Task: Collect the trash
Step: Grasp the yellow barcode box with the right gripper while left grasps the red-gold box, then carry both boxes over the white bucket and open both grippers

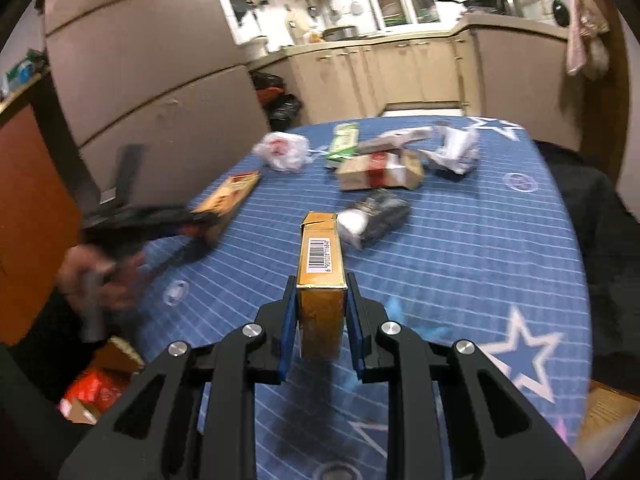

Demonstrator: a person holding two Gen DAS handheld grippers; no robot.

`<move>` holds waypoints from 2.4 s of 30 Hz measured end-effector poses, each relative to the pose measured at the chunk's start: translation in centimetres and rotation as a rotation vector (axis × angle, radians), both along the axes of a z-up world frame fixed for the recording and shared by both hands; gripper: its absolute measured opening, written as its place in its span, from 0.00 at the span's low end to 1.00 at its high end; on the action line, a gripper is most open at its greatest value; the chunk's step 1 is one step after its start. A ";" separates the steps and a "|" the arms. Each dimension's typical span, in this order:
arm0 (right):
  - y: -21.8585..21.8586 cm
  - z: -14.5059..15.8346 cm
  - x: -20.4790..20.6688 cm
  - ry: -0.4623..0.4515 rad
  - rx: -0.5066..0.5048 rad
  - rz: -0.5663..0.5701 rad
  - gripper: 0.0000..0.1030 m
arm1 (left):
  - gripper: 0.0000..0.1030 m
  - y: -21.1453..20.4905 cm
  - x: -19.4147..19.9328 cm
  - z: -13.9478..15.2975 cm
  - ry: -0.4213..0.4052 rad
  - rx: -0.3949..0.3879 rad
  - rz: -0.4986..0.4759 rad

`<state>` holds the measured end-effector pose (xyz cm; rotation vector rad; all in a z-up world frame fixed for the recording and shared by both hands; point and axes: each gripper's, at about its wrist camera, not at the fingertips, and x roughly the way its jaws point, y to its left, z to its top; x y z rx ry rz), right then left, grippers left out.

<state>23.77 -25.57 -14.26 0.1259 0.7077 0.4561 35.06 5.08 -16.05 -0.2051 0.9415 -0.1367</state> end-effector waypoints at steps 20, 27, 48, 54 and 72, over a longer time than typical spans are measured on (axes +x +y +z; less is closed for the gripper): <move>3.0 -3.1 2.0 0.066 -0.031 0.016 0.44 | 0.70 -0.2 -0.6 -1.4 -0.082 0.151 -0.105; 3.0 -3.8 1.9 0.077 -0.013 -0.011 0.21 | 0.66 -1.1 -2.0 -0.8 -0.112 0.191 -0.081; 0.4 1.7 -5.9 -0.069 -0.065 -0.158 0.20 | 0.65 -11.5 -9.4 4.5 -0.297 0.292 -0.156; -2.1 2.8 -7.9 -0.096 -0.081 -0.236 0.20 | 0.65 -15.0 -10.5 5.8 -0.340 0.305 -0.210; -13.0 7.1 -15.1 -0.221 -0.062 -0.527 0.20 | 0.65 -28.7 -13.4 9.5 -0.468 0.296 -0.439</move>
